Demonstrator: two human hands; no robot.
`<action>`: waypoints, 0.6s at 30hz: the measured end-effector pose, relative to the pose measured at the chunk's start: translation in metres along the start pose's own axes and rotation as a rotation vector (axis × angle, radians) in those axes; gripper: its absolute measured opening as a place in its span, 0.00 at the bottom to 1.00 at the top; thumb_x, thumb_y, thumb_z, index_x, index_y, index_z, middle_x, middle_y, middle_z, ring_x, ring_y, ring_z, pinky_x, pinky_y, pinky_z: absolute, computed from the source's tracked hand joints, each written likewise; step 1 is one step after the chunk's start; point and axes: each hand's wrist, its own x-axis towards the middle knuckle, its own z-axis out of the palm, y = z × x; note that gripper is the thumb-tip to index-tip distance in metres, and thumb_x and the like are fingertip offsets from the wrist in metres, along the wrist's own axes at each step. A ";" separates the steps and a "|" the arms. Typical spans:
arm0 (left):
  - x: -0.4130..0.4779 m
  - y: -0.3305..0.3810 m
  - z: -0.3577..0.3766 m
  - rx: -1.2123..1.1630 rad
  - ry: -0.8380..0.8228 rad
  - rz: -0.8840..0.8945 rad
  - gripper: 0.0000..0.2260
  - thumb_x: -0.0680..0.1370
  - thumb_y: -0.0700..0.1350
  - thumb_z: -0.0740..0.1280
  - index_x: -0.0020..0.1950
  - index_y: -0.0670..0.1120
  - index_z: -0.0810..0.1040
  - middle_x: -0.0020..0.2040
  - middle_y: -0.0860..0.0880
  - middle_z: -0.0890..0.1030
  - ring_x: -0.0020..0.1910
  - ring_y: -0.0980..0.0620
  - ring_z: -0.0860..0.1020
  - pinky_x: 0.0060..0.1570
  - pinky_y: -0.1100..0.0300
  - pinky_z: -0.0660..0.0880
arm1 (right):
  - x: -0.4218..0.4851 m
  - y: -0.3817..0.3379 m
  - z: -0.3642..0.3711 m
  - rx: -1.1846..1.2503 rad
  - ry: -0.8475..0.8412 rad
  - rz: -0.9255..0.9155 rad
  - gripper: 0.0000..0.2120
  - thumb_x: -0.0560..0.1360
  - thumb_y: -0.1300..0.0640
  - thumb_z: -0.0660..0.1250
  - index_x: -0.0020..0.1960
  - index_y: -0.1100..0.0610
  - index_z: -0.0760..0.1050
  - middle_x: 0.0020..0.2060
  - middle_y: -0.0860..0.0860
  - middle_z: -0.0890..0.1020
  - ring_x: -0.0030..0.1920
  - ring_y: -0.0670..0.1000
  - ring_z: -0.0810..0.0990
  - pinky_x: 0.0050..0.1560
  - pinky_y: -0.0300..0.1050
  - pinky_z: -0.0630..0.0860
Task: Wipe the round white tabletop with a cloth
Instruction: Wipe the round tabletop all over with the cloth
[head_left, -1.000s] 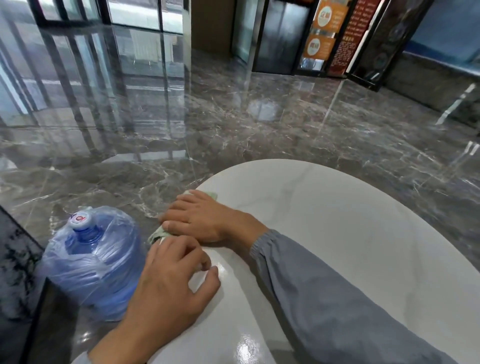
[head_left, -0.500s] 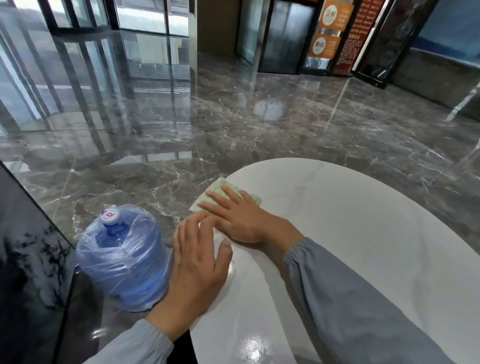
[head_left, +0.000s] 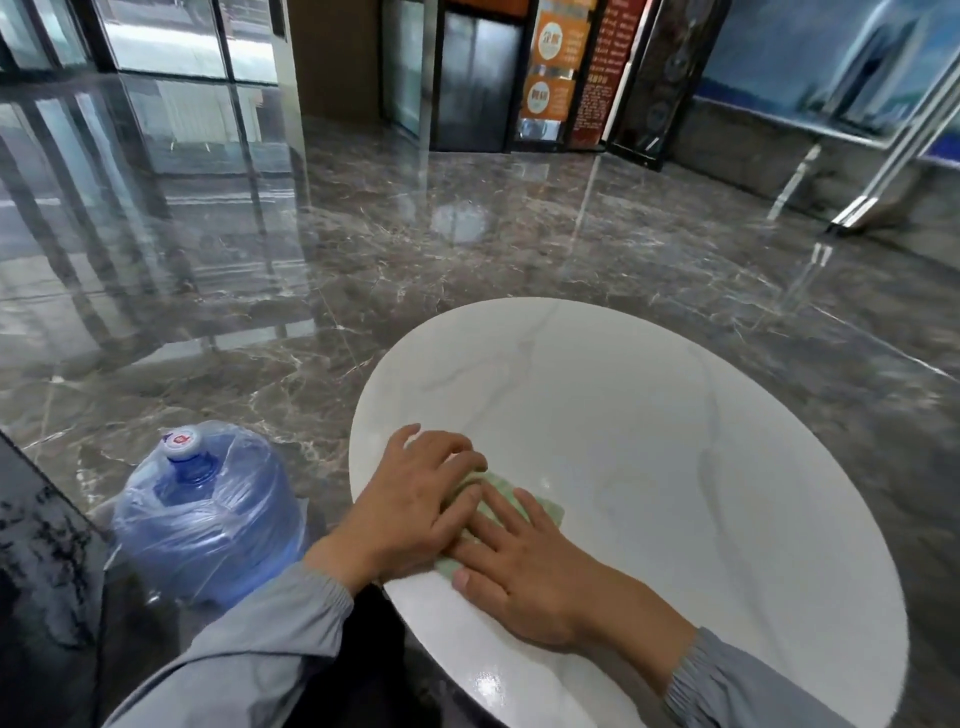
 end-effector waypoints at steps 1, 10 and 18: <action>-0.002 0.002 0.000 -0.010 -0.021 0.007 0.18 0.83 0.56 0.57 0.64 0.51 0.80 0.62 0.53 0.78 0.64 0.53 0.75 0.72 0.41 0.65 | -0.014 0.001 0.003 0.009 0.000 0.032 0.25 0.87 0.39 0.42 0.81 0.33 0.41 0.81 0.38 0.35 0.79 0.47 0.26 0.77 0.54 0.26; -0.016 0.019 0.009 -0.104 0.010 0.058 0.15 0.84 0.54 0.58 0.62 0.52 0.82 0.61 0.56 0.79 0.64 0.53 0.76 0.66 0.49 0.69 | -0.073 0.098 -0.011 0.087 0.000 0.658 0.25 0.86 0.39 0.41 0.81 0.32 0.38 0.81 0.37 0.36 0.81 0.50 0.33 0.79 0.57 0.36; -0.017 0.039 0.028 -0.014 -0.057 0.010 0.17 0.82 0.60 0.58 0.64 0.58 0.79 0.64 0.60 0.77 0.67 0.56 0.74 0.61 0.51 0.67 | -0.097 0.018 0.021 0.096 0.093 0.452 0.23 0.85 0.36 0.39 0.78 0.27 0.35 0.79 0.35 0.32 0.78 0.47 0.24 0.75 0.55 0.25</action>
